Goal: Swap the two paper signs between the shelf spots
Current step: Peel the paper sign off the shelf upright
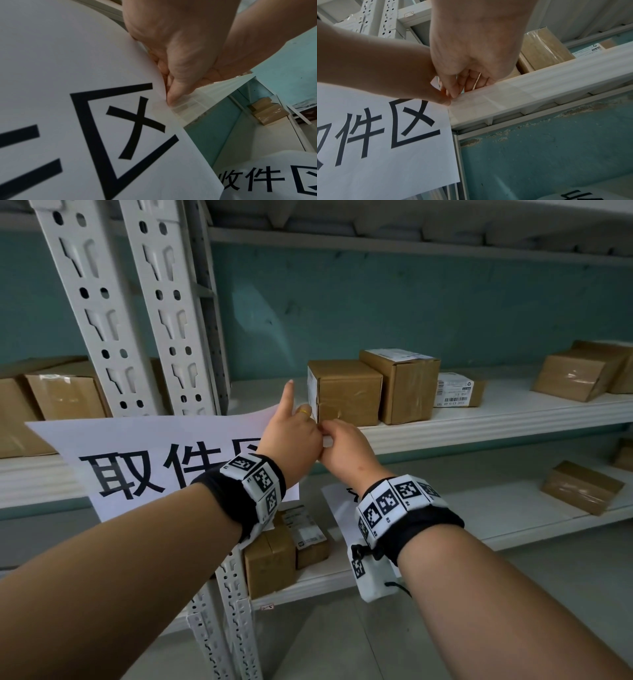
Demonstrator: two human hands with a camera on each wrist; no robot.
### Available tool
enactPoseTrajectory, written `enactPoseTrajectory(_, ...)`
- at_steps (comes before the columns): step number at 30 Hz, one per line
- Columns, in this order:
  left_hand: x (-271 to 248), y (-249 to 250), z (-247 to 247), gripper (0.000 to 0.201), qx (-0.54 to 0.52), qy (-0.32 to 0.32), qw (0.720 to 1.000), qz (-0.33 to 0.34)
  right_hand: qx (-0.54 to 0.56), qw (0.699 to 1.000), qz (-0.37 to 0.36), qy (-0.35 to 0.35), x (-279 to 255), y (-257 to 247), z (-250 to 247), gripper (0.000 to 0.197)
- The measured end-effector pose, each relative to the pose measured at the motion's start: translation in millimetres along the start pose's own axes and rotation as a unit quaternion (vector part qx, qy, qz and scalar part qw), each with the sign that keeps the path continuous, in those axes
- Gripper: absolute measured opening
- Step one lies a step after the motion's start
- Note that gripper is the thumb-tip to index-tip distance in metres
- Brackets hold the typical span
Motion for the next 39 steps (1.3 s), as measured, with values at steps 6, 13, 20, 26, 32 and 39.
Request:
enactPoseTrajectory(6, 0.9, -1.5, -0.5, 0.025, -0.021, -0.003, 1.0, -0.003, -0.016, 1.0, -0.015, 0.016, 1.9, 1.4, 0.6, 0.017)
enactPoseTrajectory(13, -0.3, -2.2, 1.9, 0.024, -0.023, 0.001, 1.0, 0.0, -0.056, 0.997, -0.037, 0.036, 2.6, 2.5, 5.1, 0.01)
enactPoseTrajectory(20, -0.4, -1.5, 6.2, 0.026, -0.021, 0.005, 1.0, 0.003, -0.074, 0.995, -0.047, 0.05, 1.1, 1.7, 7.3, 0.01)
enactPoseTrajectory(26, -1.0, -3.0, 6.7, 0.027, -0.022, 0.018, 1.0, 0.006, -0.088, 0.994, -0.04, 0.051, 1.6, 0.7, 7.7, 0.012)
enactPoseTrajectory(32, -0.9, -5.3, 7.3, 0.03, -0.031, 0.019, 0.999, 0.001, -0.082, 0.994, -0.037, 0.055, 1.6, 1.0, 6.7, 0.014)
enactPoseTrajectory(39, -0.7, -4.4, 7.3, 0.03, -0.027, 0.018, 0.999, 0.006, -0.079, 0.994, -0.036, 0.066, 1.1, -0.1, 7.1, 0.016)
Point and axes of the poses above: each hand's wrist, its own x-axis towards the middle knuckle, its own z-axis out of the palm, y = z × x, the point moved 5 cm from there along x, towards the middle knuckle, and after that the axes turned 11 degrees about -y, right-handed, at the moved point
